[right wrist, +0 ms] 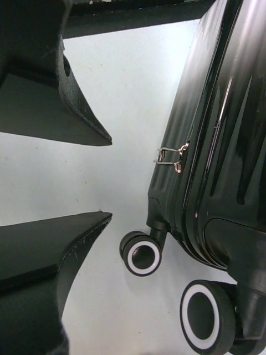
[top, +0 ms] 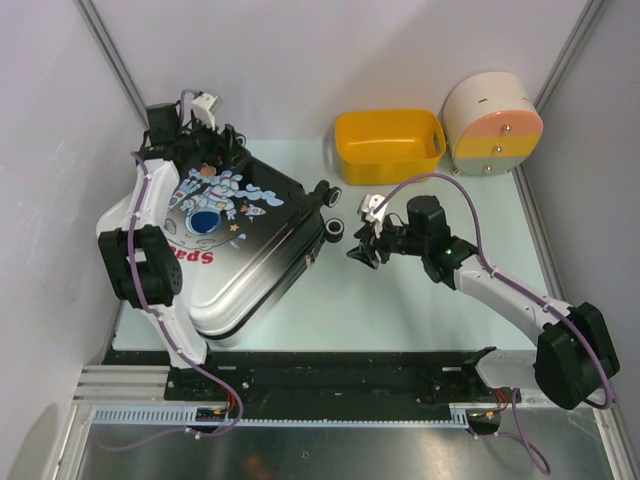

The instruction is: Open, take out, and arrange the luggage

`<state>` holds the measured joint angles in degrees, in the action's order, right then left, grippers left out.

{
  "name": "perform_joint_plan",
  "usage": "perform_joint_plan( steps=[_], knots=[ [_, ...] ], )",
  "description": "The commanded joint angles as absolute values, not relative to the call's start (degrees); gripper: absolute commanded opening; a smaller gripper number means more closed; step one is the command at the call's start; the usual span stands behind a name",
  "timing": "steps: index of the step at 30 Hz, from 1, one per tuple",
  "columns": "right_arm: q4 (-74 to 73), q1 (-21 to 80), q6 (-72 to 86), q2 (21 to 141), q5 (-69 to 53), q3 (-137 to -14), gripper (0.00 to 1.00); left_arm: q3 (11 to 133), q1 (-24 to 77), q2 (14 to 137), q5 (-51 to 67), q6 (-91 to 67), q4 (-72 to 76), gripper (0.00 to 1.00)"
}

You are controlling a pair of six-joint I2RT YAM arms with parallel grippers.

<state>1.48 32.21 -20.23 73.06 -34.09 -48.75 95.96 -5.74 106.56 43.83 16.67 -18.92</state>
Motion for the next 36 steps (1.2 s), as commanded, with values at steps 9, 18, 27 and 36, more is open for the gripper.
perform_joint_plan(
  steps=[9, 18, 27, 36],
  knots=[
    [0.35, 32.43, -19.07, 69.88, -35.07, -48.69, 0.62, 115.93, -13.53, 119.17, 44.47, 0.96, -34.98, 1.00],
    [0.35, 41.65, -19.16, 69.69, -31.64, -48.60, 0.49, 114.52, -11.35, 124.54, 47.53, 0.70, -34.98, 0.94],
    [0.35, 49.04, -18.54, 69.70, -28.92, -47.20, 0.45, 105.92, 1.91, 124.19, 52.91, 0.62, -34.98, 0.72],
    [8.67, 58.70, -17.23, 73.30, -21.54, -46.93, 0.41, 110.38, 3.18, 120.95, 51.42, 0.35, -35.07, 0.89]
  ],
)
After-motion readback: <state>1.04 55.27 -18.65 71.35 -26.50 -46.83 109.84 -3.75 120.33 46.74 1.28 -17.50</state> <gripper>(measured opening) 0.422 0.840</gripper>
